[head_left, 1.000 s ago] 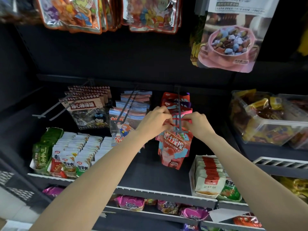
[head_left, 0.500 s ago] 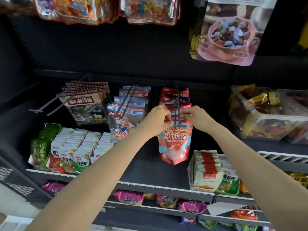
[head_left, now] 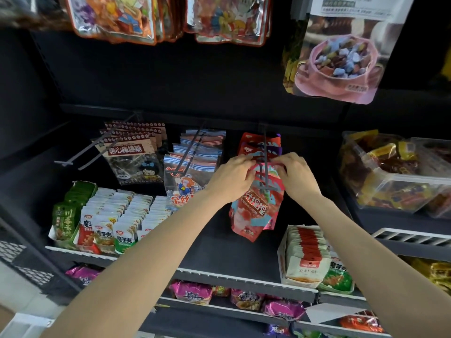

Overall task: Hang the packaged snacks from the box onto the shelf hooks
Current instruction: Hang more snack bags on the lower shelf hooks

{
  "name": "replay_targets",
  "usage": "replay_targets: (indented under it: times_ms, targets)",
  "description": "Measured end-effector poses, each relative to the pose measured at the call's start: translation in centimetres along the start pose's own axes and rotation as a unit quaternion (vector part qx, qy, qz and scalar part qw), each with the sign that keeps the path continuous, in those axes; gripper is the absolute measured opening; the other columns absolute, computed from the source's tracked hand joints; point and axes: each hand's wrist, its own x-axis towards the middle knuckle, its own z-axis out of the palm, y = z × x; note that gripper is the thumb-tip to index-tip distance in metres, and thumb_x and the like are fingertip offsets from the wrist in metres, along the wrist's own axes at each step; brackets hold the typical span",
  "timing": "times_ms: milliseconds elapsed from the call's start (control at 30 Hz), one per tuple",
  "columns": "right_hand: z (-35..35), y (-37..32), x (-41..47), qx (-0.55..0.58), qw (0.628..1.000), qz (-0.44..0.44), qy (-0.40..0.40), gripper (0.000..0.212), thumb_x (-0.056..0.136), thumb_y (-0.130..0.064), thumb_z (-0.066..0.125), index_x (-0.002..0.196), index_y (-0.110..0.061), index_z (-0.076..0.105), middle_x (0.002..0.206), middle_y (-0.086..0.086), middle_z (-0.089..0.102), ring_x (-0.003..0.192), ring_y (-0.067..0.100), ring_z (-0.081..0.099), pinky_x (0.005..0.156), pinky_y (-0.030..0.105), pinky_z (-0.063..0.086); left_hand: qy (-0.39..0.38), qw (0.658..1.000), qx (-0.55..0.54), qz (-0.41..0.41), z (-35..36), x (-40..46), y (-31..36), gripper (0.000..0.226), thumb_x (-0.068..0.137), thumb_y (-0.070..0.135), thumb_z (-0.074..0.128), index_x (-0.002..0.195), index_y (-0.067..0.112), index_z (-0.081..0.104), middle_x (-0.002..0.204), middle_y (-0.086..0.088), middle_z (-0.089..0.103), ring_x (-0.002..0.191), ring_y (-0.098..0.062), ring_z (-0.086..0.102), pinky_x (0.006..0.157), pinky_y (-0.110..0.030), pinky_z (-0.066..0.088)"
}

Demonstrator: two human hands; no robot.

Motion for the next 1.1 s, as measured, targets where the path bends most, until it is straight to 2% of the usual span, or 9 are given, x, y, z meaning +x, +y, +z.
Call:
replay_targets:
  times_ms: [167, 267, 367, 433, 667, 800, 900, 1000, 1100]
  targets:
    - [-0.2, -0.2, 0.9, 0.016, 0.999, 0.045, -0.003, 0.02, 0.094, -0.01, 0.052, 0.106, -0.01, 0.068, 0.113, 0.009, 0.06, 0.102, 0.024, 0.059, 0.08, 0.034, 0.052, -0.012, 0.997, 0.072, 0.033, 0.3, -0.3, -0.2, 0.039, 0.099, 0.026, 0.038, 0.136, 0.021, 0.048, 0.149, 0.002, 0.036, 0.138, -0.016, 0.03, 0.109, -0.038, 0.029]
    - [-0.4, -0.2, 1.1, 0.073, 0.994, 0.067, -0.035, 0.017, 0.095, -0.007, 0.051, 0.102, -0.008, 0.066, 0.114, 0.01, 0.063, 0.102, 0.022, 0.061, 0.078, 0.026, 0.048, 0.018, 0.996, 0.061, 0.058, 0.1, -0.6, -0.4, 0.039, 0.096, 0.026, 0.048, 0.134, 0.019, 0.049, 0.14, 0.001, 0.044, 0.129, -0.016, 0.038, 0.104, -0.035, 0.034]
    - [-0.6, 0.0, 0.7, 0.107, 0.989, 0.075, -0.067, 0.013, 0.096, -0.007, 0.049, 0.097, -0.011, 0.062, 0.112, 0.01, 0.063, 0.094, 0.017, 0.059, 0.067, 0.019, 0.044, 0.046, 0.994, 0.045, 0.086, 0.1, -0.8, -0.5, 0.032, 0.089, 0.026, 0.061, 0.119, 0.015, 0.059, 0.122, -0.001, 0.053, 0.113, -0.016, 0.046, 0.095, -0.035, 0.042]
    - [-0.8, 0.0, 0.7, 0.111, 0.988, 0.081, -0.07, 0.013, 0.097, -0.008, 0.048, 0.098, -0.011, 0.061, 0.111, 0.009, 0.062, 0.09, 0.014, 0.056, 0.059, 0.015, 0.04, 0.039, 0.995, 0.038, 0.085, 0.1, -0.8, -0.5, 0.024, 0.089, 0.026, 0.061, 0.109, 0.014, 0.063, 0.113, 0.0, 0.057, 0.104, -0.014, 0.047, 0.09, -0.034, 0.043]
    - [-1.2, -0.7, 1.1, 0.078, 0.991, 0.067, -0.089, 0.02, 0.097, -0.018, 0.049, 0.106, -0.012, 0.066, 0.112, 0.006, 0.064, 0.087, 0.01, 0.055, 0.064, 0.019, 0.042, 0.02, 0.998, -0.006, 0.055, 0.0, -0.1, 0.0, 0.017, 0.092, 0.025, 0.057, 0.099, 0.012, 0.064, 0.104, 0.0, 0.059, 0.098, -0.011, 0.052, 0.085, -0.029, 0.047]
    - [-0.9, -0.6, 0.9, 0.074, 0.993, 0.069, -0.066, 0.022, 0.097, -0.021, 0.049, 0.11, -0.012, 0.065, 0.114, 0.006, 0.063, 0.089, 0.014, 0.058, 0.07, 0.025, 0.048, 0.026, 0.998, -0.046, 0.046, -0.1, -0.1, -0.4, 0.018, 0.092, 0.026, 0.056, 0.103, 0.013, 0.062, 0.107, 0.0, 0.058, 0.096, -0.009, 0.052, 0.086, -0.032, 0.05]
    - [-1.0, -0.4, 1.0, 0.028, 0.999, 0.037, 0.002, 0.029, 0.097, -0.021, 0.049, 0.124, -0.013, 0.058, 0.128, 0.008, 0.052, 0.115, 0.021, 0.051, 0.087, 0.028, 0.044, 0.046, 0.998, 0.002, 0.044, -0.5, 0.8, -0.6, 0.037, 0.096, 0.028, 0.046, 0.13, 0.014, 0.05, 0.137, -0.001, 0.047, 0.125, -0.016, 0.042, 0.103, -0.034, 0.038]
    - [-0.7, -0.5, 1.5, 0.031, 0.997, 0.023, -0.061, 0.043, 0.1, -0.025, 0.042, 0.142, -0.014, 0.042, 0.147, 0.007, 0.038, 0.135, 0.021, 0.034, 0.107, 0.03, 0.03, -0.013, 0.998, 0.043, 0.032, -0.4, 2.1, -0.8, 0.05, 0.101, 0.03, 0.035, 0.147, 0.012, 0.027, 0.155, -0.003, 0.024, 0.143, -0.017, 0.021, 0.115, -0.032, 0.021]
    - [-0.2, -0.7, 1.8, 0.029, 0.988, 0.035, -0.149, 0.05, 0.103, -0.031, 0.032, 0.149, -0.013, 0.026, 0.157, 0.006, 0.022, 0.145, 0.018, 0.017, 0.115, 0.028, 0.013, -0.065, 0.995, 0.076, 0.019, 0.1, 2.8, -1.3, 0.051, 0.103, 0.029, 0.027, 0.149, 0.007, 0.02, 0.157, -0.008, 0.017, 0.145, -0.017, 0.013, 0.117, -0.029, 0.013]
